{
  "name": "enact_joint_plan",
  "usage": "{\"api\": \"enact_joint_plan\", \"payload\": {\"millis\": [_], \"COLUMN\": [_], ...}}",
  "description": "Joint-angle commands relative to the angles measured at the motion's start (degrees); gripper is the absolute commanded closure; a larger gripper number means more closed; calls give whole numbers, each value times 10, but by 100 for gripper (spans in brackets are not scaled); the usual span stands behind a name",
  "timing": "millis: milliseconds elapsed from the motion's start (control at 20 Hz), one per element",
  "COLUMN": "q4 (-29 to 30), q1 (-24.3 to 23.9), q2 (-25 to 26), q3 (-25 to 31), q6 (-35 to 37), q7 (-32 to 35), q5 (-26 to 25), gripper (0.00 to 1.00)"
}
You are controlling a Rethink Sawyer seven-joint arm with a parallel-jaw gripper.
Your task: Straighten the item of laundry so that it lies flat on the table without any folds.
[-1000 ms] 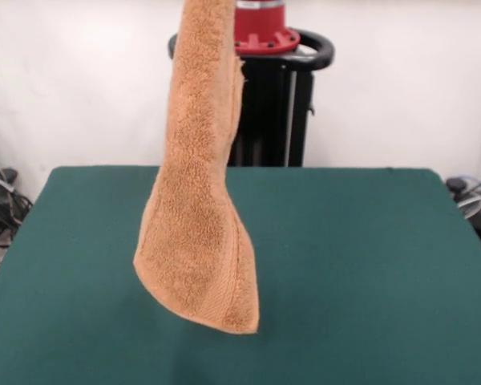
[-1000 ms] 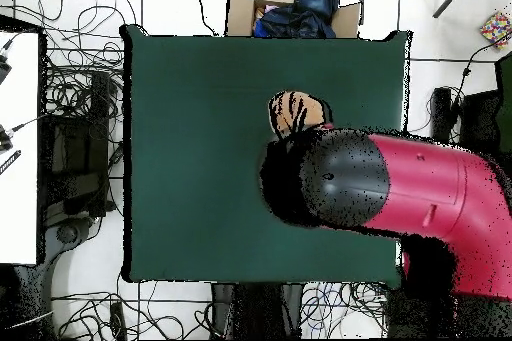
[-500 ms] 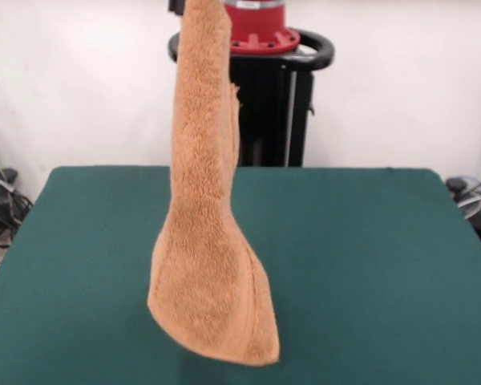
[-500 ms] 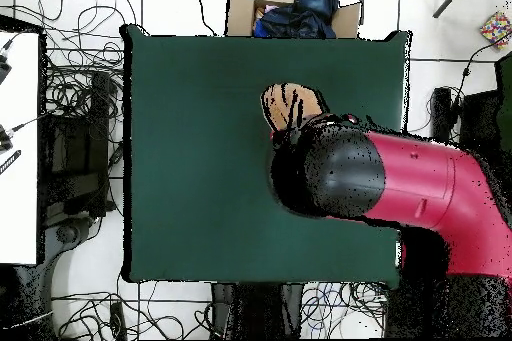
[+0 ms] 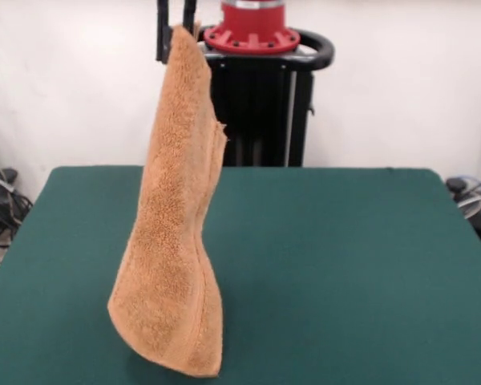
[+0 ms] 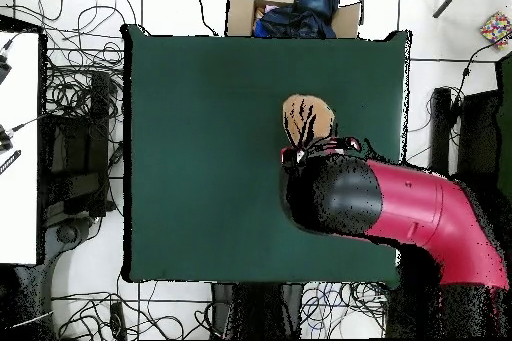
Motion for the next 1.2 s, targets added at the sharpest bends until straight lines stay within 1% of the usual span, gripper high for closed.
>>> {"api": "enact_joint_plan", "payload": {"millis": [50, 300, 450, 650, 850, 1050, 1200], "q4": [91, 129, 161, 180, 194, 213, 220], "q1": [-2, -3, -10, -8, 8, 37, 50], "q2": [11, 8, 2, 14, 15, -7, -8], "q3": [-32, -36, -39, -42, -59, -87, -99], "q6": [-27, -64, -99, -139, -164, -157, -167], "q7": [95, 97, 95, 109, 135, 167, 170], "q5": [9, 3, 10, 7, 7, 15, 21], "gripper": [100, 100, 100, 100, 100, 100, 100]}}
